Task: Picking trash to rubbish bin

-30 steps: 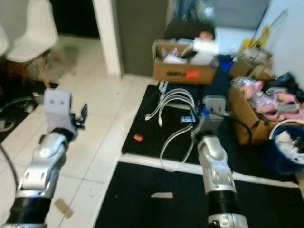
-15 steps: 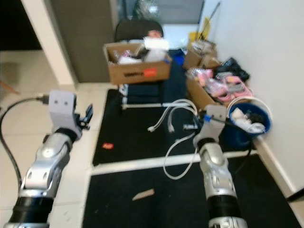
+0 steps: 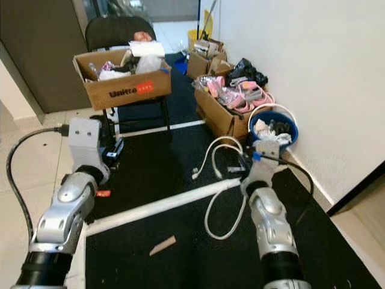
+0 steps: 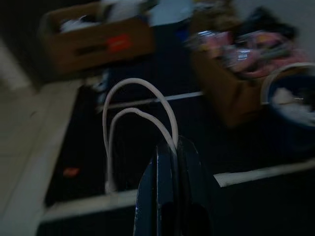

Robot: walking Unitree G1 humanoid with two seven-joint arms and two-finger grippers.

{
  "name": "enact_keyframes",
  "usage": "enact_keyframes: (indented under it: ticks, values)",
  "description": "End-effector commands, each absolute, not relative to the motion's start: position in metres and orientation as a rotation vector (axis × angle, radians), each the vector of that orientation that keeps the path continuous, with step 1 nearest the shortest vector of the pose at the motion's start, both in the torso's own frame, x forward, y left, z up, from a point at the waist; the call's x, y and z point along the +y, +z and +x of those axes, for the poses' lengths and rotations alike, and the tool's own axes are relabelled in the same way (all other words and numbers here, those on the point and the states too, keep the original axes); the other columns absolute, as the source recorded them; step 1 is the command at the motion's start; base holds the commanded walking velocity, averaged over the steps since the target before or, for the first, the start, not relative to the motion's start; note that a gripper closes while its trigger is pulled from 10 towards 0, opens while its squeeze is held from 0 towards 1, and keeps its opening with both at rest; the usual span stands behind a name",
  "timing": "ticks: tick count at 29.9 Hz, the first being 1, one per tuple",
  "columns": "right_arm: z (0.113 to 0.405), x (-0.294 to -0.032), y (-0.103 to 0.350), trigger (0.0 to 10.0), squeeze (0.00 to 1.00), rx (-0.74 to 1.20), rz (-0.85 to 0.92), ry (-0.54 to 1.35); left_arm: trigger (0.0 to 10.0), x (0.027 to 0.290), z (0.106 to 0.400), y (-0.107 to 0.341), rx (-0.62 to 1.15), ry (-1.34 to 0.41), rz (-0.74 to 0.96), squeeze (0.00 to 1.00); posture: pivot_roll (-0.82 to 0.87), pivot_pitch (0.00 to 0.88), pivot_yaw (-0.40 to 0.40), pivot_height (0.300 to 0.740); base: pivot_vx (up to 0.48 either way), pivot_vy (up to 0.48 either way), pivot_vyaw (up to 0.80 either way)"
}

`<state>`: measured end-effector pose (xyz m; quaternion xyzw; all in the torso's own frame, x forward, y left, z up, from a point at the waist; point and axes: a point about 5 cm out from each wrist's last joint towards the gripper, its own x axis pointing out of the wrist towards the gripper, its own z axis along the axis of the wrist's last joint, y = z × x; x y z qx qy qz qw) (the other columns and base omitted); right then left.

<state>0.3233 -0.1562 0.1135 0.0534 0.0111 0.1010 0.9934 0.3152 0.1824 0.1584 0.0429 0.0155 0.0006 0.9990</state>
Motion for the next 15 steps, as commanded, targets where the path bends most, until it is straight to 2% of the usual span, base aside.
enact_keyframes:
  ticks: [1, 15]
  values:
    - [0.3173, -0.1510, 0.1008, 10.0, 0.00, 0.072, 0.081, 0.240, 10.0, 0.1871, 0.3123, 0.1506, 0.070, 0.002, 0.088, 0.00, 0.05, 0.095, -0.009, 0.740, 0.315, 0.000, 0.00]
    - [0.3166, -0.1500, 0.0975, 10.0, 0.00, 0.089, 0.075, 0.249, 10.0, 0.1837, 0.3115, 0.1511, 0.075, -0.037, 0.090, 0.00, 0.05, 0.096, -0.004, 0.740, 0.376, 0.000, 0.00]
